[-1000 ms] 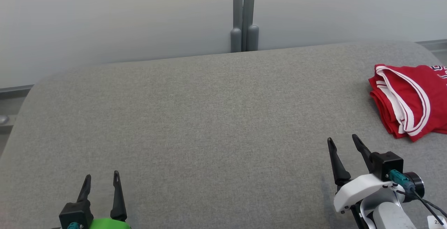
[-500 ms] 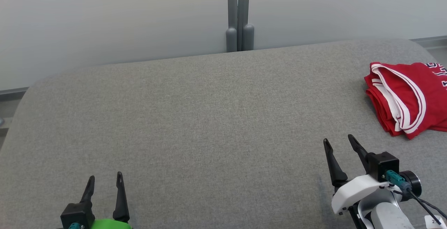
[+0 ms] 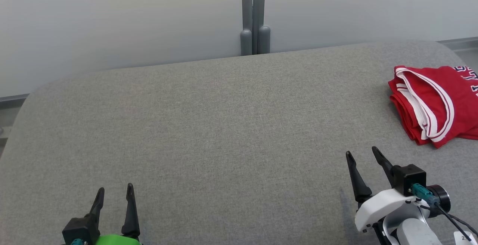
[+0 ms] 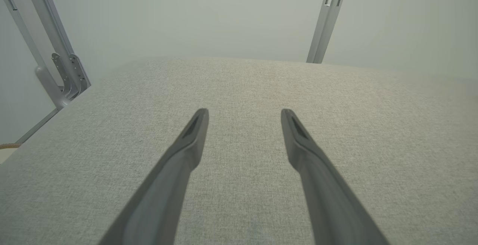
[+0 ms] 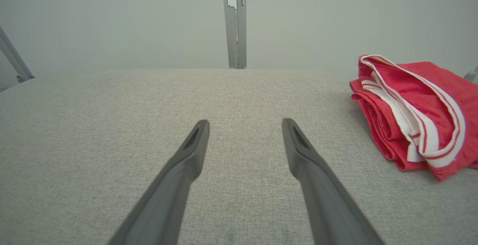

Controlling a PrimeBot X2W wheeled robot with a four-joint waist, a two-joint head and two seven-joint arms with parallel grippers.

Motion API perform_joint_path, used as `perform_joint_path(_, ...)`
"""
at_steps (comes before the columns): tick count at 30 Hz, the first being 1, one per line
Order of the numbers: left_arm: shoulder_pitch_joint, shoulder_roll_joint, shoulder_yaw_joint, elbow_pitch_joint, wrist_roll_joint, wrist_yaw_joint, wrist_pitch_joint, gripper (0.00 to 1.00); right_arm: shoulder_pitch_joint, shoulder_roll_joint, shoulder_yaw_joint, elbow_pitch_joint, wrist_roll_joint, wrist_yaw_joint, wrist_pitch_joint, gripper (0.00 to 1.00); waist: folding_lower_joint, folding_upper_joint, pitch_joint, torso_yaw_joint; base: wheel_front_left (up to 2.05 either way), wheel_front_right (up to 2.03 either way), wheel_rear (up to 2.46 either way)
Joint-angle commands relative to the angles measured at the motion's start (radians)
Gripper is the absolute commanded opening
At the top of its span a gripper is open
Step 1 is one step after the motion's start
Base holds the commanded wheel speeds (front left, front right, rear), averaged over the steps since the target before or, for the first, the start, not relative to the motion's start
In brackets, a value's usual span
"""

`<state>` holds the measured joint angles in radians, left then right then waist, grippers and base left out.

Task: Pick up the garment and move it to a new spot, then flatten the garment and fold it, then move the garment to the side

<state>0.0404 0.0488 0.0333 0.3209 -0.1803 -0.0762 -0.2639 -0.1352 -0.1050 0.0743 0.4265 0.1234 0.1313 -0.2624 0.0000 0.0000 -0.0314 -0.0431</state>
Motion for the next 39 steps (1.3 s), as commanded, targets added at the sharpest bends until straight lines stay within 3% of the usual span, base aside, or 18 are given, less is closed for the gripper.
perform_joint_path(1, 0.001, 0.004, -0.004, -0.001, -0.013, -0.01, 0.001, 1.0, -0.002, -0.001, 0.003, 0.005, 0.008, -0.001, -0.003, 1.0, 0.0, 0.0, 0.0, 0.0, 0.0, 0.0, 0.0)
perform_joint_path(2, 0.001, 0.004, -0.004, -0.001, -0.015, -0.012, 0.001, 0.0, -0.002, -0.001, 0.004, 0.006, 0.006, -0.001, -0.003, 0.0, 0.0, 0.0, 0.0, -0.001, 0.0, 0.0, 0.0)
perform_joint_path(6, 0.001, -0.005, -0.002, 0.034, -0.018, -0.01, 0.003, 0.0, 0.02, 0.006, 0.002, 0.032, 0.008, 0.0, 0.005, 0.0, 0.0, 0.0, 0.0, 0.0, 0.0, 0.0, 0.0)
perform_joint_path(39, -0.053, -0.001, 0.028, -0.023, -0.579, -0.029, 0.147, 0.0, 0.027, 0.025, -0.075, -0.062, 0.595, 0.0, 0.156, 0.0, 0.0, 0.0, 0.009, 0.011, 0.0, 0.0, 0.0)
